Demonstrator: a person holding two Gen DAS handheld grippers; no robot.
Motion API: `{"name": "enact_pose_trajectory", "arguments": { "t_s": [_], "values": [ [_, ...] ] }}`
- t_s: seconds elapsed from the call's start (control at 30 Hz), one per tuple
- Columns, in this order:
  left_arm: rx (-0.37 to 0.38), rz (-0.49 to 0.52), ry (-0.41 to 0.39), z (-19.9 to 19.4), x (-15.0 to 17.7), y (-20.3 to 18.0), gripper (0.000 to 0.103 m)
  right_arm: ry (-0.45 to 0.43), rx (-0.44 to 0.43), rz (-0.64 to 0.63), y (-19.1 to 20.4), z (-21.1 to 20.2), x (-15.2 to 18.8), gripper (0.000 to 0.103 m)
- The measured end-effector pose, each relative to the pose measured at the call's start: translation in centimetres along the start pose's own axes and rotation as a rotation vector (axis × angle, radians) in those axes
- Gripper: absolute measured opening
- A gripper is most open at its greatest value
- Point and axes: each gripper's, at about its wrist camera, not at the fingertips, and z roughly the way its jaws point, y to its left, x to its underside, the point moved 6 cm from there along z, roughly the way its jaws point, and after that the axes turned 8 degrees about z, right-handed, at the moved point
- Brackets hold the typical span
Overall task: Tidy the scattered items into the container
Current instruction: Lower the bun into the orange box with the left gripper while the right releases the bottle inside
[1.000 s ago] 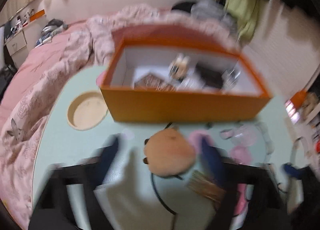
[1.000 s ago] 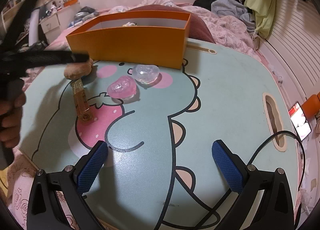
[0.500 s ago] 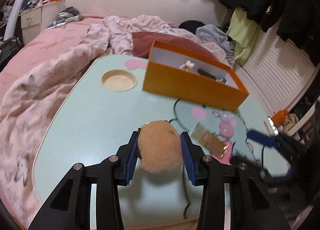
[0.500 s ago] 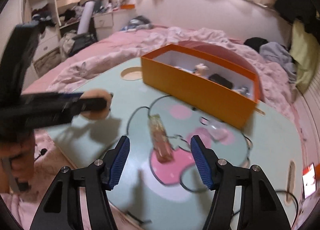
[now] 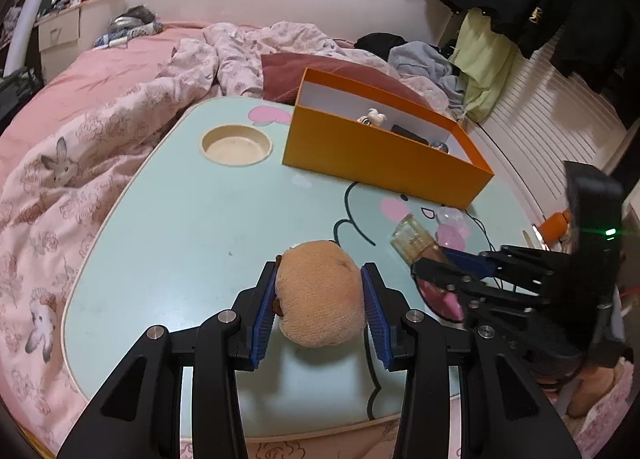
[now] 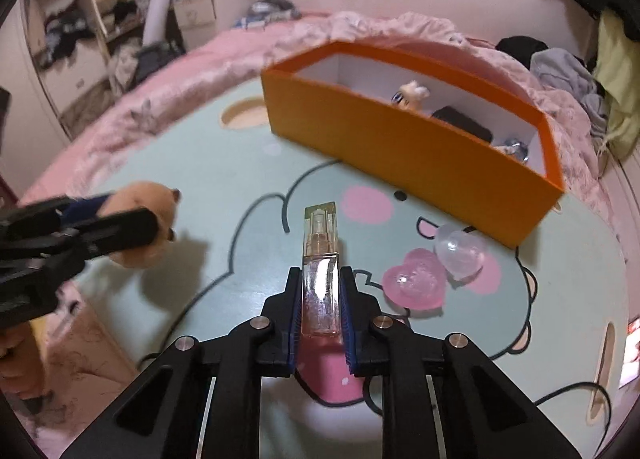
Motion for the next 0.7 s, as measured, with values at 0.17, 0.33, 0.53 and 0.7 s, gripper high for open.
{"name": "enact_pose_trajectory", "arguments": {
  "t_s": [0.17,0.33,0.53,0.7],
  "values": [
    [0.001,0.062,-0.014,0.1,-2.6,-1.8,0.042,-0.091,0.007,0.037,-0.7,-3.6,-1.2,0.016],
    [0.014,0.136,-0.070,0.7,-8.6,-4.7,0.042,-0.145,0.062,0.082,-2.9,-4.8,-4.0,0.016],
    [-0.041,0.214,-0.068,2.6,-13.9,-6.4,0.042,-0.182,0.127,0.105,-5.7,-5.0,-7.5,0.016],
    [-0.084,0.243,-0.052,4.5,-17.1,-6.5,0.042,-0.214,0.170,0.128,-7.9,-4.5,-10.0,0.016]
  ]
}}
